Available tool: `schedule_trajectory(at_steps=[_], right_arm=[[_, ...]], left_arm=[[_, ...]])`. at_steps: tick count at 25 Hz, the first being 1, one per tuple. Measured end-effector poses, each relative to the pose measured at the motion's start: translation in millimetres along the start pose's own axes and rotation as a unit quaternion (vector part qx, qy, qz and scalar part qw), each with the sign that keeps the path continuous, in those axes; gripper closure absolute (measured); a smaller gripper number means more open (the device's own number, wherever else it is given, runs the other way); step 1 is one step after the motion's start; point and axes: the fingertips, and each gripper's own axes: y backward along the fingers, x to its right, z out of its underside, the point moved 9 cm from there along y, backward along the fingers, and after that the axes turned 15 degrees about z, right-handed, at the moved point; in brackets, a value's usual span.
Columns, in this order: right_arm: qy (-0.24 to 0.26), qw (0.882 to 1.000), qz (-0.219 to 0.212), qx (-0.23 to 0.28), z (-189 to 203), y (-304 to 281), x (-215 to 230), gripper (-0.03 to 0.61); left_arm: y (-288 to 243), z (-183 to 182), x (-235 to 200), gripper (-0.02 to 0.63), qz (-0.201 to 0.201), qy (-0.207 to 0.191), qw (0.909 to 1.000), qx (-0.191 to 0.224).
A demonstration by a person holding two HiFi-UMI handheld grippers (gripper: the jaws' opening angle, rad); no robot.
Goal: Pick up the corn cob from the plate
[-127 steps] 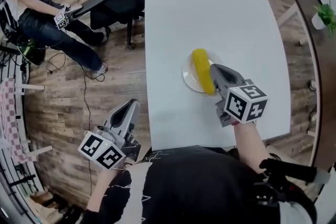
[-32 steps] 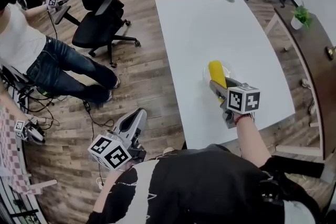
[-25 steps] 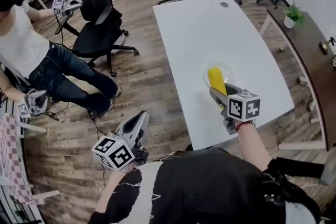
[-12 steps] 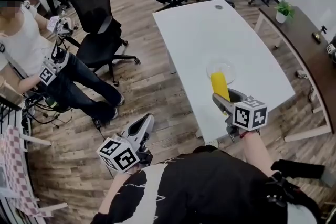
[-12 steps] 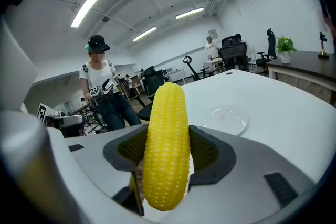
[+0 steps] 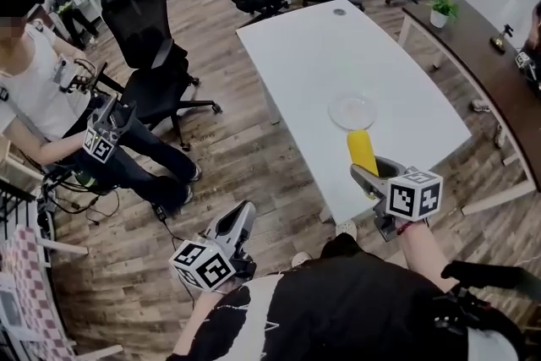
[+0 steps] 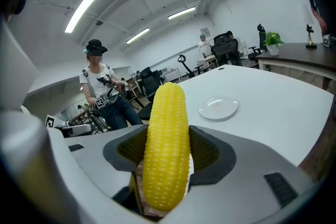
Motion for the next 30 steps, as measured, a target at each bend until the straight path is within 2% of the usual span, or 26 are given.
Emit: schedule_trajectory(at_steps=[4, 10, 18, 30], right_arm=[[-0.023, 1.000, -0.009, -0.013, 8, 10, 3, 0.331], [0.017, 1.000, -0.004, -0.015, 6, 21, 10, 0.331], [-0.010, 0.999, -0.038, -0.012, 6, 35, 32, 0.331], [0.005, 0.997, -0.079, -0.025, 11, 78, 95, 0.331]], left_arm=[[-5, 20, 1, 0.601, 0.010, 0.018, 0.9997, -0.010], [-19, 27, 10, 0.601, 0.017, 0.019, 0.9996, -0.009], [-29, 26, 44, 0.601, -0.002, 0.002, 1.0000, -0.007], [-60, 52, 112, 0.601, -0.043, -0.006, 0.9985, 0.033]])
